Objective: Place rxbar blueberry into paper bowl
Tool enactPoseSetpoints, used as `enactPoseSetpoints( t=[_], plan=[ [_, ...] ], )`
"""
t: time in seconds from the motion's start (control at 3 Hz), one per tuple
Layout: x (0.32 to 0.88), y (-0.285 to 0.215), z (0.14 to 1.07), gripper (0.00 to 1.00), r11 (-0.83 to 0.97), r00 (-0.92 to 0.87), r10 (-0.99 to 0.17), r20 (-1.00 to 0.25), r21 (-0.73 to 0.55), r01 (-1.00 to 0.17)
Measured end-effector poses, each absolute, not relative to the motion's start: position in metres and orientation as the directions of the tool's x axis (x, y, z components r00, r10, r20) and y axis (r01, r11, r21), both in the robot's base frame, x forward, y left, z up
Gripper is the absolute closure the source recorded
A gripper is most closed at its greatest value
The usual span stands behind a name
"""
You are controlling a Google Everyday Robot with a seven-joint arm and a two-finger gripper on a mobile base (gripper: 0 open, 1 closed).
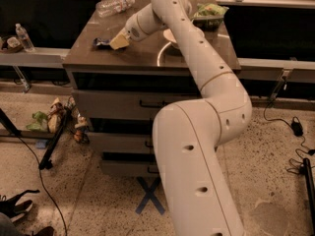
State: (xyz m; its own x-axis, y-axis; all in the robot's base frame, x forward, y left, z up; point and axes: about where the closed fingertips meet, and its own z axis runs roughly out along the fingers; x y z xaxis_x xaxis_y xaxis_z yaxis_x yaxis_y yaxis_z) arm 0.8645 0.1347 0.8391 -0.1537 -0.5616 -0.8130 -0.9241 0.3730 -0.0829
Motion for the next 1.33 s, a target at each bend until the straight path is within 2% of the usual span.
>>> enactPoseSetpoints(
  t=[0.33, 0.67, 1.0, 1.33],
  plan=[
    [0.862, 0.132, 0.843, 0.85, 0.353, -0.14, -0.548, -0.825, -0.075, -0.933],
    [0.875, 0.088, 0.873, 1.0, 0.431, -0.138, -0.533, -0.835, -0.128, -0.893],
    [0.893, -0.006, 0.926, 1.0, 0.61, -0.168, -0.506, -0.846, -0.213, -0.763],
    [0.893, -0.059, 0.946, 1.0, 0.709, -0.198, -0.482, -0.853, -0.247, -0.66]
  ],
)
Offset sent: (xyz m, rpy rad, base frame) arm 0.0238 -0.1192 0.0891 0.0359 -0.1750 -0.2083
